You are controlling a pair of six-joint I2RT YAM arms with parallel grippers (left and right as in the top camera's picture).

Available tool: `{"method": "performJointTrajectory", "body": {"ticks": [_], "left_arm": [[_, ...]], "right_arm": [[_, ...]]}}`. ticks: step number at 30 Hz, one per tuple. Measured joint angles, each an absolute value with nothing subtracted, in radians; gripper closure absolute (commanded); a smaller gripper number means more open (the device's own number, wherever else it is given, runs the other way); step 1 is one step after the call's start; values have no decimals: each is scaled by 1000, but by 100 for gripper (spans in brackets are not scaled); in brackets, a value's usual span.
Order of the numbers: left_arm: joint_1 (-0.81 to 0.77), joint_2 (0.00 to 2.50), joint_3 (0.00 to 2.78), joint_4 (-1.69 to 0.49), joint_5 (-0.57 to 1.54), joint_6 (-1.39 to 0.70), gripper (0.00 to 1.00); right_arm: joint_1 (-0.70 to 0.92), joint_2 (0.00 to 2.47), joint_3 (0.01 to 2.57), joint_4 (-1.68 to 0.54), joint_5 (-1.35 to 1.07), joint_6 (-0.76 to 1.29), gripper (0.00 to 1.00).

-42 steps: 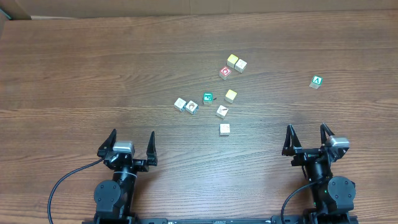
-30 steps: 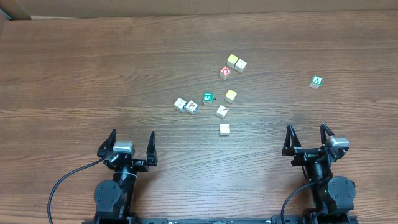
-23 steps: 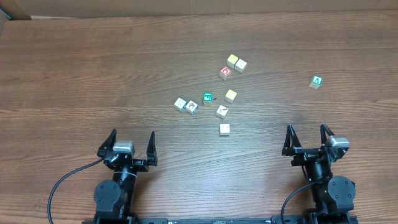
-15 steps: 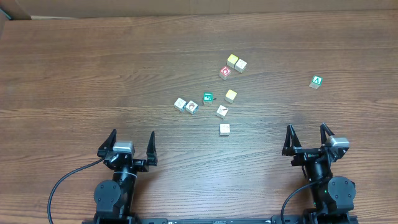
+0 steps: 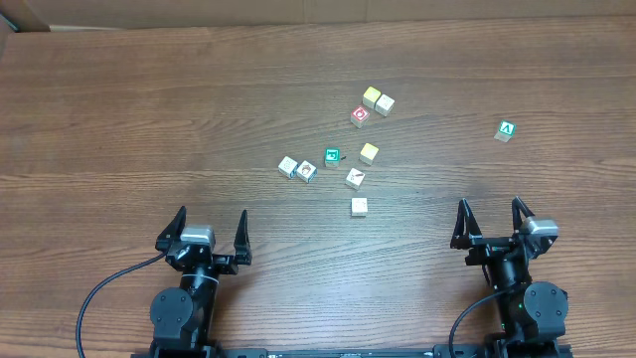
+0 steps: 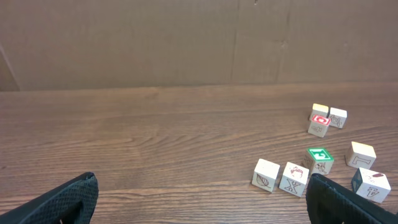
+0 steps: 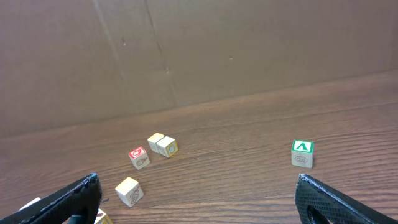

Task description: Flip 5 blocks

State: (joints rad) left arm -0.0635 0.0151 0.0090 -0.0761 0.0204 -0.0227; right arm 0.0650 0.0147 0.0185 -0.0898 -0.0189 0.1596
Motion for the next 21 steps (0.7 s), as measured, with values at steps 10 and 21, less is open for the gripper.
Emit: {"method": "performJointTrajectory", "body": {"ticks": [10,21], "left_arm": [[-64,15,9,-76,20,-23,1],[-64,15,9,-76,20,-23,1]], "right_arm": [[65,15,19,-89,-19,160,0],[65,15,19,-89,-10,160,0]]}}
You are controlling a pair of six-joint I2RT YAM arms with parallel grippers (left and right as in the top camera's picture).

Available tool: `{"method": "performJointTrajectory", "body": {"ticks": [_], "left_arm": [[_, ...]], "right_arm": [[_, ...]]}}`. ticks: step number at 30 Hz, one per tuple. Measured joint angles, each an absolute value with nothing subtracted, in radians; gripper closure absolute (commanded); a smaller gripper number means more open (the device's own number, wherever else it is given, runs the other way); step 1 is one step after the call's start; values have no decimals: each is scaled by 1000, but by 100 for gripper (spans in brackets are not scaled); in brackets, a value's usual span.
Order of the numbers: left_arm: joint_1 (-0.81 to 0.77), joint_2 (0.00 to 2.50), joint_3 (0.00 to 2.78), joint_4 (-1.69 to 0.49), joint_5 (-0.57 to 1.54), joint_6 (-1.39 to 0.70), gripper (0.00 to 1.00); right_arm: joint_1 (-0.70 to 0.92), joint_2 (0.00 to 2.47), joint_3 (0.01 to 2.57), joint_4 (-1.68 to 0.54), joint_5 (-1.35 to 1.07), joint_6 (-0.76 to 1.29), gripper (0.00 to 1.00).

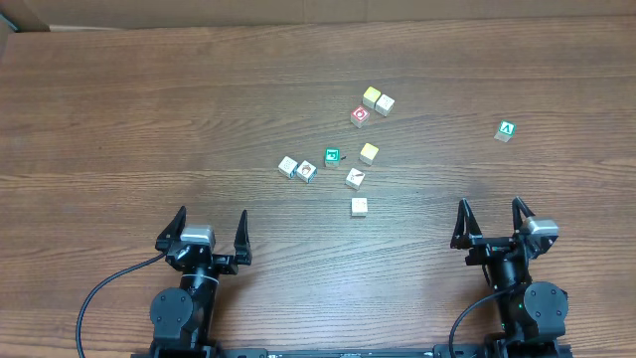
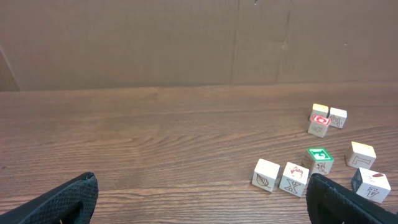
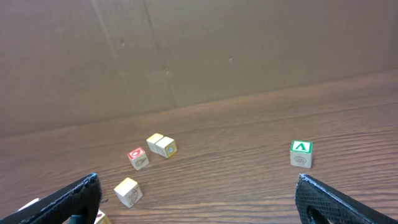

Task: Flip 5 blocks
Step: 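Move the right gripper over the white '0' squirrel block near center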

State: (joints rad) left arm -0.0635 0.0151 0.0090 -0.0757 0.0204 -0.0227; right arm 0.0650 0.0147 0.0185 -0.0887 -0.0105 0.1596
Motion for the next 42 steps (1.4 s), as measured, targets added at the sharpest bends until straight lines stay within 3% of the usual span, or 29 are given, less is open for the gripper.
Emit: {"method": "performJointTrajectory", "body": {"ticks": [8,19,25,35,42], "left_arm": [[-64,15,9,-72,49,-23,0],[-64,146,99,-42,154,-23,0],[-64,528,426,-216,184,-23,0],[-64,1254,1198,-905,285,-42,0],[-64,1510,1321,-1027,297,-157,0]], "right_arm": [[65,15,19,-43,-27,163,0],[65,129,149,-35,-283,205,0],[65,472,483,-202,-419,210,0],[82,1223,1137,-957,-612,210,0],[237,1613,1242,-1100,-603,150,0]]}}
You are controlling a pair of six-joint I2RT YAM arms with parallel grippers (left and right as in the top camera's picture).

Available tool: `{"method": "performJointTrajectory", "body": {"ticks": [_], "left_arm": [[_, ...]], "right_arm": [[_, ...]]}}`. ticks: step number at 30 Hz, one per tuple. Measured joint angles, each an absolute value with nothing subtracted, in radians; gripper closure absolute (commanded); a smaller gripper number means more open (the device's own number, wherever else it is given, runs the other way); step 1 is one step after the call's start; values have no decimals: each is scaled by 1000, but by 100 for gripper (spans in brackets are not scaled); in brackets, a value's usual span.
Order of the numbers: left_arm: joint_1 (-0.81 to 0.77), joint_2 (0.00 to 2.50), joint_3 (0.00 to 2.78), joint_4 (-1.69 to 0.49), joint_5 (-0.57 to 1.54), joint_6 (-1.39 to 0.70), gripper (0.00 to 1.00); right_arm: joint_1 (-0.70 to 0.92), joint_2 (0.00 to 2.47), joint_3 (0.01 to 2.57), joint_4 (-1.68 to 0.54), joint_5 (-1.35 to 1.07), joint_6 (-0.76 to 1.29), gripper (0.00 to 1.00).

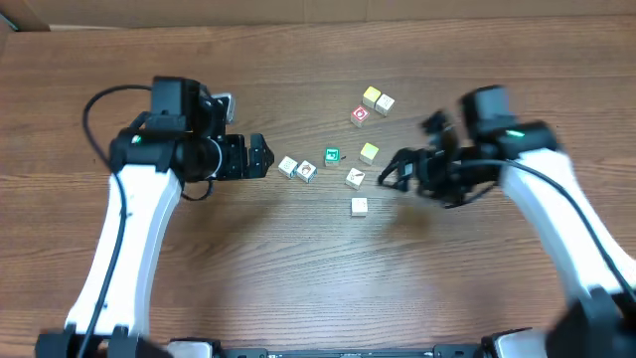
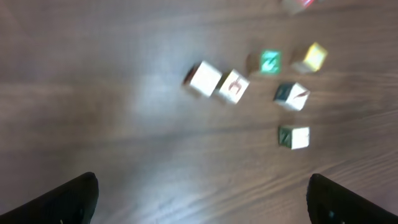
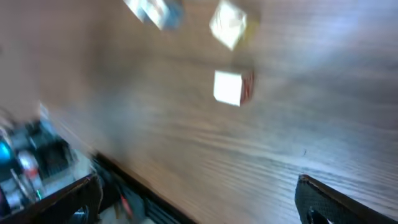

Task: Flip 5 blocks
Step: 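Move the right gripper over the white '0' squirrel block near center, then close the right gripper on the '0' block and lift it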

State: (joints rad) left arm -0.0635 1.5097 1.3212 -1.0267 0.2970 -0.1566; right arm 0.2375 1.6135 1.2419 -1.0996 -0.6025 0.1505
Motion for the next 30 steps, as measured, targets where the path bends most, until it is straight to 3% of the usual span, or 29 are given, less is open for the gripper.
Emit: {"method": "performJointTrajectory", "body": {"ticks": [7,19,27,30], "left_arm": [[-64,1613,1321,-1022,297,-194,0],[-64,1623,1321,-987,297,-208,0],[-64,1623,1321,-978,297,-208,0],[-64,1623,1321,-972,297,-208,0]], "right_arm": [[408,1744,1242,-988,-526,123,0],[425,1751,1242,-916,-478,112,0],[426,1813,1201,-829,-396,207,30],[426,1813,1172,-794,-375,237,32]]}}
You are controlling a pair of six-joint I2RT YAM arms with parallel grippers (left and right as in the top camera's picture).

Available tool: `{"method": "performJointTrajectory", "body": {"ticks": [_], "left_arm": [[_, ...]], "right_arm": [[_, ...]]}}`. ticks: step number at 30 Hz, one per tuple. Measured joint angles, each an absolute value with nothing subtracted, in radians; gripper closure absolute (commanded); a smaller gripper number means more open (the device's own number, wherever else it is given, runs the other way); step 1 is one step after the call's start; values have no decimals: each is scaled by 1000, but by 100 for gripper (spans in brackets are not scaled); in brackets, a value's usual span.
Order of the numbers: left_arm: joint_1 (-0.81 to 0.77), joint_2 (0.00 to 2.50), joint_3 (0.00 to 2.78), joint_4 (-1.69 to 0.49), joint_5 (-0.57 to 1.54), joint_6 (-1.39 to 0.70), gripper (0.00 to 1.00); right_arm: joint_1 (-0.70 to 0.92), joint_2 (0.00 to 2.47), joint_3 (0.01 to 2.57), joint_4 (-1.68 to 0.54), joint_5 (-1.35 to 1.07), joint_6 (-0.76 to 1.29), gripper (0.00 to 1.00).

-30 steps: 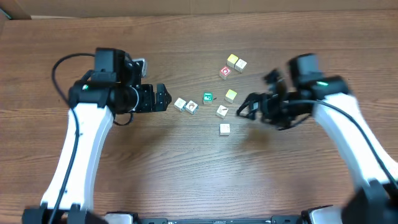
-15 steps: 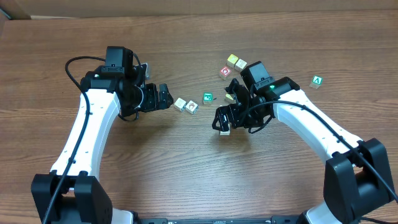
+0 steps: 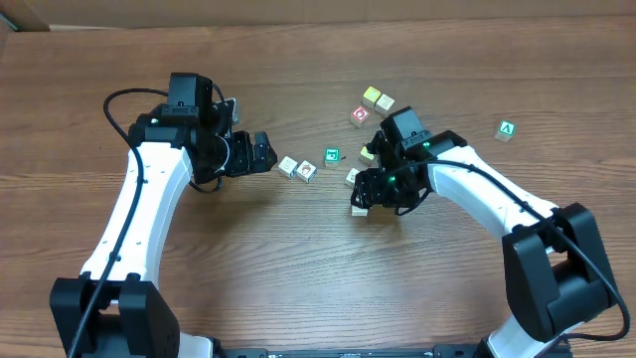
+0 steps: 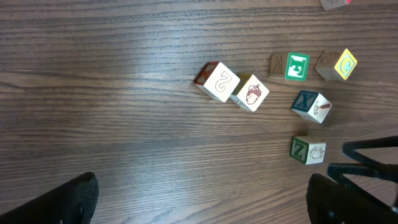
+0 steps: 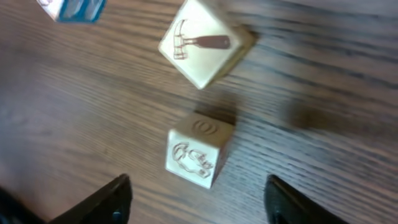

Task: Flip 5 blocks
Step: 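Close the right gripper on the '0' block and lift it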

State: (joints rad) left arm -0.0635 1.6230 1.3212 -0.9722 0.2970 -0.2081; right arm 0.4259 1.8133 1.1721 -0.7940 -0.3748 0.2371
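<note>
Several small wooden picture blocks lie mid-table. My left gripper (image 3: 258, 154) hovers open just left of the "2" block (image 4: 217, 81) and the face block (image 4: 251, 93). Further right lie a green E block (image 4: 296, 66), a yellow block (image 4: 341, 64), a blue X block (image 4: 311, 105) and a green Z block (image 4: 307, 150). My right gripper (image 5: 199, 205) is open low over the front block (image 5: 199, 149), nothing between its fingers. The hammer block (image 5: 202, 42) lies just beyond it.
Three more blocks sit at the back: a yellow one (image 3: 371, 96), a pale one (image 3: 385, 102) and a red one (image 3: 360, 115). A lone green A block (image 3: 507, 129) lies far right. The brown wooden table (image 3: 119, 298) spreads all round.
My right gripper has moved in from the right of the cluster and now sits low at the front block. The left gripper has stayed about where it was. No block has shifted.
Both arms rested open at the near edge of the table at the first two moments. Then both were out over the table, one on each side of the cluster. Now the right gripper is down at the front block, and all blocks lie as before.
</note>
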Motion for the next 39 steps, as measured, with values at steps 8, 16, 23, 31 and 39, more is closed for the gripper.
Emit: {"method": "performJointTrajectory", "body": {"ticks": [8,16,23,31,39], "left_arm": [[-64,1623,1322,-955,297,-208,0],[-64,1623,1322,-950,297,-208,0],[-64,1623,1322,-950,297,-208,0],[-64,1623,1322,-950,297,-208,0],[-64,1623,1322,-949,297,-208,0]], "right_arm": [[466,1813,1089,-658,-343,309,32],[554,1813,1070,-589,-247,420,43],[557,1813,1069,-585,-164,505,65],[557,1813,1069,-585,-149,524,75],[557,1797,1069,-617,-146,519,77]]}}
